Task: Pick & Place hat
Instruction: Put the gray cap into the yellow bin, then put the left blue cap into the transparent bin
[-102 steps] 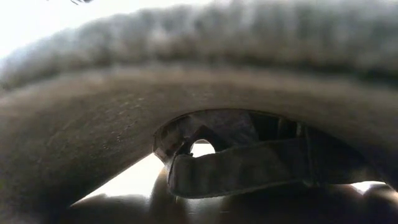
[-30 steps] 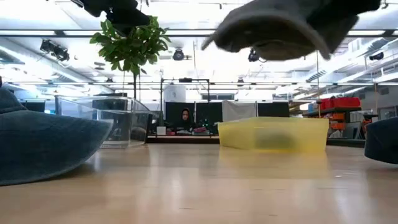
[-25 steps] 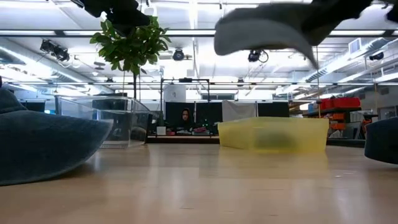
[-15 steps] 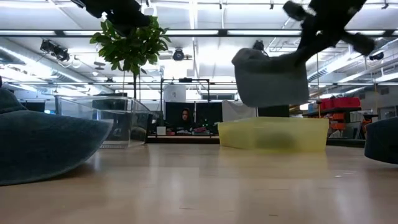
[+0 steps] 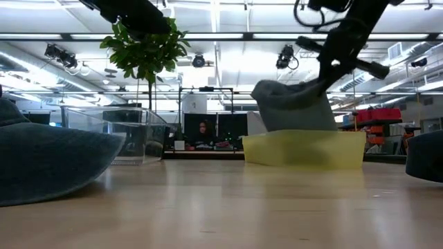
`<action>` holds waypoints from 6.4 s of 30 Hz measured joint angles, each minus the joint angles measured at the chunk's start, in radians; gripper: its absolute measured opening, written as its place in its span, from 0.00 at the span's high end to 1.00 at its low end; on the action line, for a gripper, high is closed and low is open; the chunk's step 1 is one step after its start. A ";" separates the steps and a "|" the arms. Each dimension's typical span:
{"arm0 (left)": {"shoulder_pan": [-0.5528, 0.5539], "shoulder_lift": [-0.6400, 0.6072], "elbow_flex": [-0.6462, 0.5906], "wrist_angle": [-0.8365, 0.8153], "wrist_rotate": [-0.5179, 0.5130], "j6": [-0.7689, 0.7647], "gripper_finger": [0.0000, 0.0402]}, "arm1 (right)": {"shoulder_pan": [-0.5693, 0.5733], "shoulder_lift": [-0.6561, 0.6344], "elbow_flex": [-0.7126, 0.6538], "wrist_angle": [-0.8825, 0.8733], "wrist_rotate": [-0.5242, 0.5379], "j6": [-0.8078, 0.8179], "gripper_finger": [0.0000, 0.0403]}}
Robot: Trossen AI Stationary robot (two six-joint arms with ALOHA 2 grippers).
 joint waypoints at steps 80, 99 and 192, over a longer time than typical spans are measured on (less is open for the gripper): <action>-0.509 0.505 0.231 -0.585 -0.066 -0.676 0.54 | 0.419 0.171 0.070 0.301 -0.205 1.664 0.80; -0.508 0.583 0.231 -0.569 -0.175 -0.644 0.97 | 0.418 0.171 0.070 0.361 -0.205 1.600 0.80; 0.385 0.322 0.304 -0.755 -0.442 -0.540 0.95 | 0.377 0.330 0.070 0.734 0.061 1.455 0.82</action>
